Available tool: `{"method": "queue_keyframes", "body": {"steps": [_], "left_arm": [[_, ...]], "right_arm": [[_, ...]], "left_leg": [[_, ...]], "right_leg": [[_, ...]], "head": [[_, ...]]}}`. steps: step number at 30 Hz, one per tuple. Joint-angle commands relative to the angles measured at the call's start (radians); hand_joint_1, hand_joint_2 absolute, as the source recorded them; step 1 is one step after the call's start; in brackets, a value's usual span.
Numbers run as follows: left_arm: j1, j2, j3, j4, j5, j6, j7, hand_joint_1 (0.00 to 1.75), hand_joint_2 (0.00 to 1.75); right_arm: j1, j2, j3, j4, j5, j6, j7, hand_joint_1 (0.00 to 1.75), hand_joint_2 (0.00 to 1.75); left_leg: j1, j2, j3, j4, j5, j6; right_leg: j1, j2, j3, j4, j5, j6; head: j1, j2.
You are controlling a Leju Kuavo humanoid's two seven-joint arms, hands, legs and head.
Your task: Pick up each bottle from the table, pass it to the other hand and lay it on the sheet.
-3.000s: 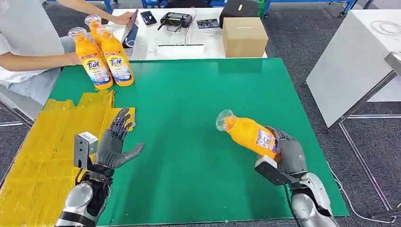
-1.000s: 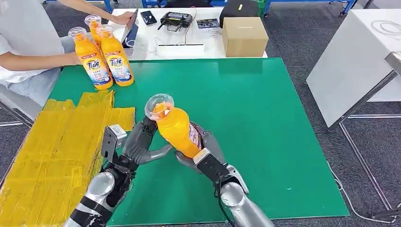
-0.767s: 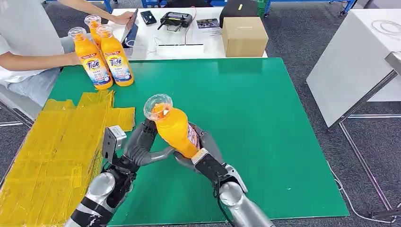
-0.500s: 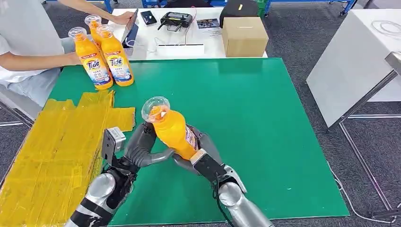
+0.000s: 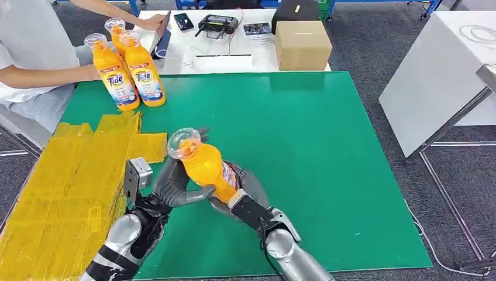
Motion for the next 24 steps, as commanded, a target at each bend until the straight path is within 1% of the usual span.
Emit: {"method": "queue_keyframes", "body": {"steps": [1, 2, 3, 4, 5, 9, 10, 13, 14, 17, 19, 22, 24], "left_arm": [[-0.03, 0.009, -0.019, 0.04, 0.006, -0.004, 0.002, 0.0, 1.75], [-0.03, 0.008, -0.019, 0.043, 0.008, -0.006, 0.003, 0.0, 1.75], [-0.032, 0.006, -0.02, 0.048, 0.01, -0.009, 0.003, 0.0, 1.75], [-0.032, 0.006, -0.02, 0.049, 0.011, -0.01, 0.003, 0.0, 1.75], [-0.032, 0.005, -0.022, 0.05, 0.011, -0.012, 0.003, 0.0, 1.75], [-0.03, -0.001, -0.037, 0.051, 0.01, -0.018, 0.005, 0.0, 1.75], [-0.029, -0.002, -0.04, 0.054, 0.01, -0.018, 0.005, 0.0, 1.75], [-0.029, -0.002, -0.04, 0.054, 0.01, -0.018, 0.005, 0.0, 1.75], [-0.029, -0.002, -0.04, 0.054, 0.01, -0.018, 0.005, 1.75, 1.75], [-0.025, -0.007, -0.036, 0.051, 0.012, -0.013, 0.0, 1.75, 1.75], [-0.025, -0.007, -0.033, 0.048, 0.013, -0.01, -0.002, 1.75, 1.75], [-0.025, -0.007, -0.032, 0.048, 0.013, -0.009, -0.002, 1.75, 1.75], [-0.025, -0.007, -0.032, 0.048, 0.013, -0.009, -0.002, 1.75, 1.75]], "right_arm": [[-0.044, -0.003, 0.092, 0.086, 0.046, -0.013, -0.006, 1.75, 1.75], [-0.043, -0.004, 0.096, 0.083, 0.054, -0.016, -0.005, 1.75, 1.75], [-0.043, -0.004, 0.1, 0.078, 0.057, -0.016, -0.002, 1.75, 1.75], [-0.044, -0.004, 0.102, 0.077, 0.057, -0.016, 0.0, 1.75, 1.75], [-0.045, -0.004, 0.103, 0.079, 0.057, -0.015, 0.004, 1.75, 1.75], [-0.05, -0.004, 0.106, 0.081, 0.058, -0.017, 0.006, 1.75, 1.75], [-0.05, -0.004, 0.108, 0.079, 0.06, -0.018, 0.005, 1.75, 1.75], [-0.05, -0.004, 0.108, 0.079, 0.06, -0.018, 0.005, 1.75, 1.75], [-0.05, -0.004, 0.108, 0.079, 0.06, -0.018, 0.005, 1.75, 1.75], [-0.044, -0.006, 0.112, 0.069, 0.059, -0.019, 0.007, 1.75, 1.75], [-0.044, -0.007, 0.111, 0.069, 0.057, -0.02, 0.007, 1.75, 1.75], [-0.044, -0.008, 0.11, 0.069, 0.057, -0.021, 0.007, 1.75, 1.75], [-0.044, -0.008, 0.11, 0.069, 0.057, -0.021, 0.007, 1.75, 1.75]], "left_leg": [[0.0, 0.0, 0.003, -0.001, -0.001, 0.0], [0.001, 0.001, 0.005, -0.001, -0.001, 0.0], [0.0, 0.0, 0.002, -0.001, 0.0, 0.0], [0.001, 0.0, 0.004, -0.001, -0.001, 0.0], [0.0, 0.0, 0.002, -0.001, -0.001, 0.0], [0.001, 0.0, 0.005, -0.001, -0.001, 0.0], [0.0, 0.0, 0.002, -0.001, -0.001, 0.0], [0.001, 0.0, 0.004, -0.001, -0.001, 0.0], [0.001, -0.001, 0.005, -0.001, -0.002, 0.0], [0.0, 0.0, 0.003, -0.001, -0.001, 0.0], [0.001, 0.0, 0.005, -0.001, -0.002, 0.0], [0.0, -0.001, 0.002, -0.001, 0.0, 0.0], [0.001, -0.001, 0.004, 0.0, -0.001, 0.0]], "right_leg": [[0.0, 0.001, 0.003, -0.001, 0.0, -0.001], [0.001, 0.001, 0.005, -0.002, -0.001, -0.001], [0.0, 0.0, 0.002, -0.001, 0.0, 0.0], [0.001, 0.001, 0.004, -0.002, -0.001, -0.001], [0.0, 0.001, 0.002, -0.001, 0.0, 0.0], [0.001, 0.0, 0.005, -0.002, -0.001, -0.001], [0.0, 0.0, 0.003, -0.001, 0.0, -0.001], [0.001, 0.0, 0.004, -0.002, -0.001, -0.001], [0.001, 0.0, 0.005, -0.002, -0.001, -0.001], [0.0, 0.0, 0.003, -0.001, 0.0, -0.001], [0.001, 0.0, 0.005, -0.002, -0.001, -0.001], [0.0, 0.0, 0.002, -0.001, 0.0, 0.0], [0.001, 0.0, 0.004, -0.002, -0.001, -0.001]], "head": [[0.0, 0.0], [0.0, 0.0], [0.0, 0.0], [0.0, 0.0], [0.0, 0.0], [0.0, 0.0], [0.0, 0.0], [0.0, 0.0], [0.0, 0.0], [0.0, 0.0], [0.0, 0.0], [0.0, 0.0], [0.0, 0.0]]}}
